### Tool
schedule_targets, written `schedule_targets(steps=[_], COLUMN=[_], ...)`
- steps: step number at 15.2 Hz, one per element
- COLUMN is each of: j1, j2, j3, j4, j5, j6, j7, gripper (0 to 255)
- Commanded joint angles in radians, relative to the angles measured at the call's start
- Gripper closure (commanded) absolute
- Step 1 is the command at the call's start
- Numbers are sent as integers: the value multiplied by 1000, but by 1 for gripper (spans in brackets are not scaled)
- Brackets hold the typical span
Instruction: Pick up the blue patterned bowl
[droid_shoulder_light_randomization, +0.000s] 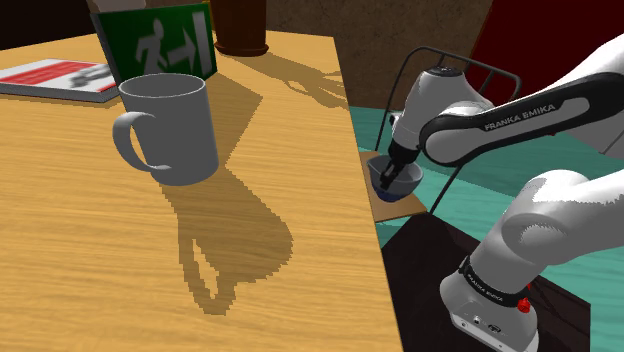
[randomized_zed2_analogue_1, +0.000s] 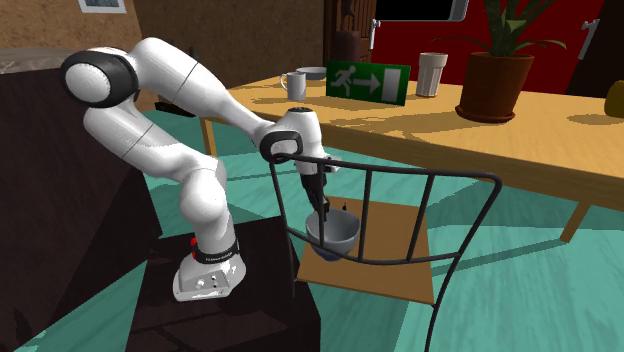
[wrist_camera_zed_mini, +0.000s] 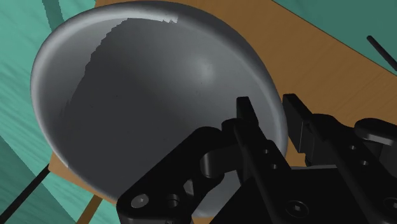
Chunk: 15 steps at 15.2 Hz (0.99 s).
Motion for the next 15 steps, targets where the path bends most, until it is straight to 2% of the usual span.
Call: schedule_targets(steps=[1, 13, 15], j1=[3, 16, 16], j2=[-24, -133, -134], j3=[-2, -11, -11], j4=[15, 127, 129], j5=[3, 19, 19], j6=[-38, -259, -262], j7=[-5, -30, -30], gripper=[255, 255, 255])
